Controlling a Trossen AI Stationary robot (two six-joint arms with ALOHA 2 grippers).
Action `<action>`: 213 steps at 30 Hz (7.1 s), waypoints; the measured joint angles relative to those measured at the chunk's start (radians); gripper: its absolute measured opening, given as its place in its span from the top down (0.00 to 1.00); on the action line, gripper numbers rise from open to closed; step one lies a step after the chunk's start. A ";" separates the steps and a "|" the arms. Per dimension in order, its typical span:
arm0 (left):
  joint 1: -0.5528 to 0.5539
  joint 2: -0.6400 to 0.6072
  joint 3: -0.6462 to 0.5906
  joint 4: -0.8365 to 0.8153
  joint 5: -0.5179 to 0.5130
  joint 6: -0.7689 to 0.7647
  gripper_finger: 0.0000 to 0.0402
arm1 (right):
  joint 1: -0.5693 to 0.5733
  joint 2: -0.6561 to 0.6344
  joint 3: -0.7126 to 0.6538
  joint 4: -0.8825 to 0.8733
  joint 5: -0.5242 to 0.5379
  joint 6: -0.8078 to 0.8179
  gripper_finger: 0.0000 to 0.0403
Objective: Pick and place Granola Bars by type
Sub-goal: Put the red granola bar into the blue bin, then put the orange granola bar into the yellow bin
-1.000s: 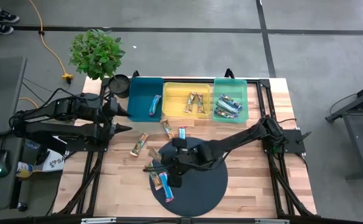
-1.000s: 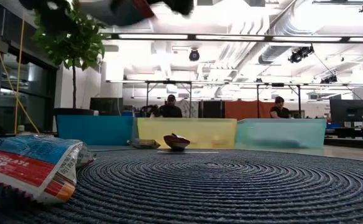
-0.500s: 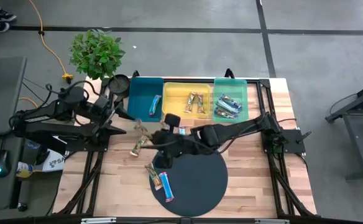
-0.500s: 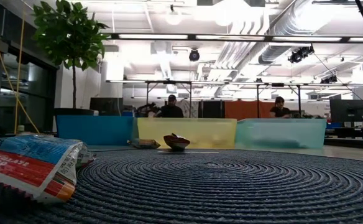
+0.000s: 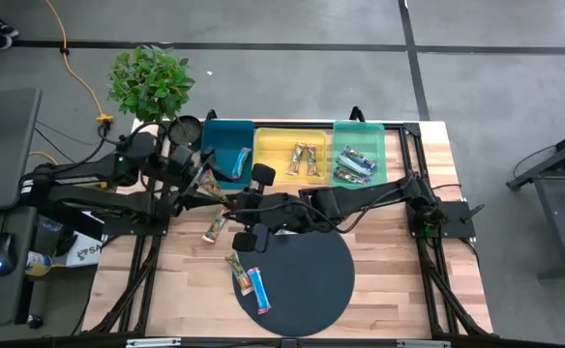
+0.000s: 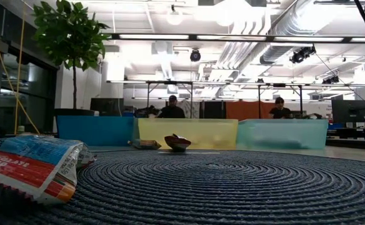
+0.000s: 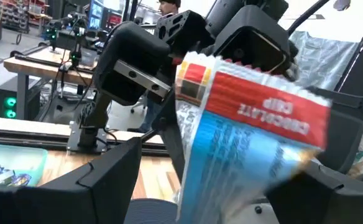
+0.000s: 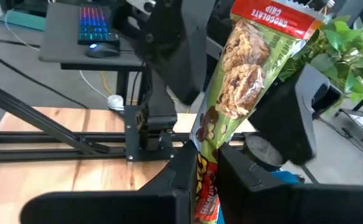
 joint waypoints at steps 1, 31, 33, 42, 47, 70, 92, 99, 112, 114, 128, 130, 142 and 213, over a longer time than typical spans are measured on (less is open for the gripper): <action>0.000 0.009 0.000 0.011 0.000 -0.001 0.25 | -0.002 0.000 0.000 0.000 0.001 0.000 0.92; 0.000 0.025 0.000 0.037 -0.004 0.003 0.71 | -0.007 0.000 -0.001 0.003 0.048 -0.019 0.92; 0.000 0.025 0.000 0.037 -0.004 0.008 0.73 | -0.007 0.000 -0.001 0.002 0.048 -0.019 0.92; 0.000 0.025 0.000 0.030 -0.004 0.014 0.79 | -0.007 0.000 -0.001 -0.001 0.049 -0.018 0.90; 0.000 0.025 0.000 0.029 -0.005 0.014 0.79 | -0.006 0.000 -0.001 -0.003 0.067 -0.018 0.88; 0.000 -0.032 -0.001 -0.178 -0.442 0.163 0.79 | -0.004 -0.063 -0.001 -0.664 0.214 0.508 0.53; 0.115 -0.028 0.001 -0.276 -0.812 0.336 0.79 | 0.045 -0.064 -0.090 -0.972 0.093 0.960 0.53; 0.403 0.074 0.000 -0.321 -0.598 0.290 0.79 | 0.045 -0.069 -0.090 -0.976 0.090 0.976 0.53; 0.623 0.380 0.000 -0.421 -0.323 0.103 0.79 | 0.045 -0.069 -0.090 -0.976 0.064 1.011 0.53; 0.622 0.418 0.000 -0.462 -0.322 0.078 0.79 | 0.045 -0.069 -0.090 -0.977 0.063 1.019 0.53; 0.622 0.642 0.000 -0.569 -0.308 0.003 0.79 | 0.050 -0.069 -0.089 -0.977 0.068 1.019 0.53; 0.622 0.663 0.000 -0.567 -0.308 0.001 0.79 | 0.051 -0.069 -0.089 -0.977 0.068 1.021 0.53; 0.622 0.712 0.000 -0.567 -0.308 0.002 0.73 | 0.056 -0.069 -0.089 -0.976 0.045 1.022 0.53; -0.188 0.410 -0.001 -1.038 -0.538 -0.656 0.40 | 0.115 -0.113 -0.089 -1.086 0.051 1.119 0.53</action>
